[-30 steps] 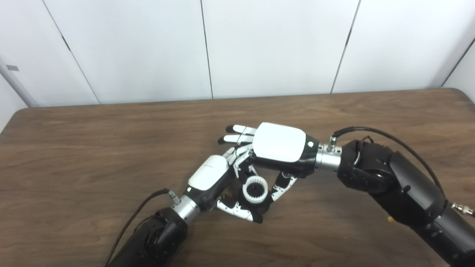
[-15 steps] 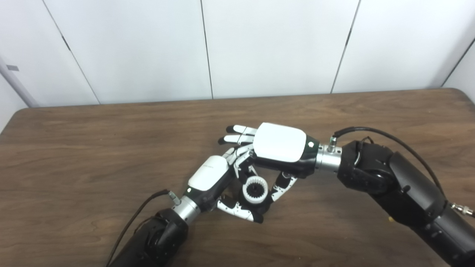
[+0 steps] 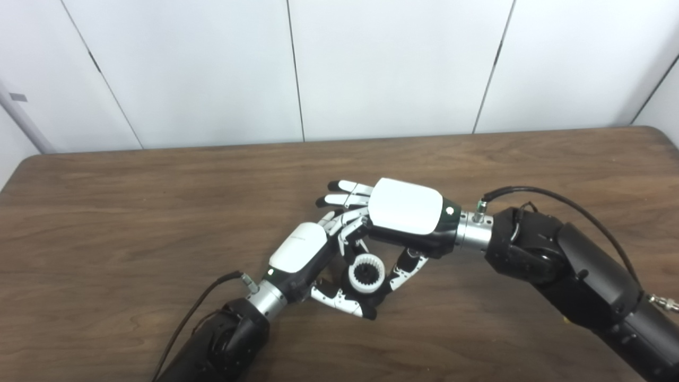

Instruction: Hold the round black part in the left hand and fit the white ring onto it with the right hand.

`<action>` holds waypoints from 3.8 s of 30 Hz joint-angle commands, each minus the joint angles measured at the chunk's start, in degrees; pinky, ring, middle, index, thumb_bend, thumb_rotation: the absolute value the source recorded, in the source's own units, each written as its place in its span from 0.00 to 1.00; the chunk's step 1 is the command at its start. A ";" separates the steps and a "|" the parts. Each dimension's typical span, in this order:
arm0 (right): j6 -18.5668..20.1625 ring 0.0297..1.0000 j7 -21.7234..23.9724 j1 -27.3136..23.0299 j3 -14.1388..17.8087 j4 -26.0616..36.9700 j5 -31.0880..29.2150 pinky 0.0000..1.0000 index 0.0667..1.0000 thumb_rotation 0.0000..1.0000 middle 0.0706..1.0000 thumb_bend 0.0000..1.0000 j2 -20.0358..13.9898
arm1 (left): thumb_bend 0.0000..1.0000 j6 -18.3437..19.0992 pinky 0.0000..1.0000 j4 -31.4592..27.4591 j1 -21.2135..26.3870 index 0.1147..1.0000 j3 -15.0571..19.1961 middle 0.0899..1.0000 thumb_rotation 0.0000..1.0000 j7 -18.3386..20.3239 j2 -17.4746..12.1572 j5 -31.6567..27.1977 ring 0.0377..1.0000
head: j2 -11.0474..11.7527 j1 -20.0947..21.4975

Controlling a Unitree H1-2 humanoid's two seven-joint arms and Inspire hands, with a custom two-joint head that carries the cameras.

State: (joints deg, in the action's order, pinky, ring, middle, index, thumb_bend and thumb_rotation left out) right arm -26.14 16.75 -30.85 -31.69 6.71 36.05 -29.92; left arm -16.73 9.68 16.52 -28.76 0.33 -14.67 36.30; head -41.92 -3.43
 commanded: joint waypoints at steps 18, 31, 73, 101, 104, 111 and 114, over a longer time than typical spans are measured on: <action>-0.75 0.95 0.60 -2.46 -0.91 -1.97 0.25 1.00 0.44 0.14 0.71 0.53 -0.60 | 0.52 0.57 1.00 -1.30 -0.90 0.41 -3.00 0.72 0.06 3.78 0.94 2.28 0.94 | -0.25 -0.15; -0.74 0.96 1.84 -2.50 -1.44 -3.23 -0.88 1.00 0.44 0.14 0.71 0.52 -1.26 | 0.52 0.26 1.00 -1.07 -1.11 0.41 -3.33 0.73 0.06 2.98 1.82 2.27 0.95 | -0.42 -0.42; -0.74 0.96 2.98 -3.18 -2.88 -4.16 -0.92 1.00 0.44 0.14 0.72 0.52 -0.17 | 0.52 1.80 1.00 -2.07 -0.80 0.41 -4.24 0.83 0.06 3.77 2.60 1.73 0.99 | -0.43 -0.68; -0.69 0.95 4.38 0.36 -1.91 -1.14 -1.11 1.00 0.44 0.14 0.72 0.52 -1.32 | 0.52 1.64 1.00 -1.77 0.29 0.41 -2.74 0.83 0.06 3.49 1.27 1.04 0.97 | -0.84 -0.34; -0.72 0.95 4.10 0.09 -2.02 -1.46 -0.89 1.00 0.44 0.14 0.72 0.53 -1.26 | 0.52 2.13 1.00 -2.11 0.29 0.41 -2.82 0.82 0.06 4.27 1.29 0.76 0.98 | -0.80 -0.64; -0.53 0.97 5.52 -0.93 -1.66 -2.14 -1.19 1.00 0.44 0.14 0.73 0.53 -0.36 | 0.52 2.19 1.00 -1.96 0.08 0.42 -3.41 0.78 0.06 3.78 1.83 1.88 0.98 | -0.41 -0.85; -0.59 0.98 5.29 -1.63 -1.37 -2.89 -1.16 1.00 0.44 0.14 0.73 0.52 0.28 | 0.52 2.43 1.00 -1.97 -0.01 0.42 -3.61 0.78 0.06 4.18 2.06 1.66 0.97 | -0.44 -0.98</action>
State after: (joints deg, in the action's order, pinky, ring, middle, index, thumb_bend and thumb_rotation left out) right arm -26.14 18.66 -31.25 -32.03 4.94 33.14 -30.17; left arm -13.77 8.00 16.10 -29.63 0.60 -14.36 36.12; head -42.28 -4.39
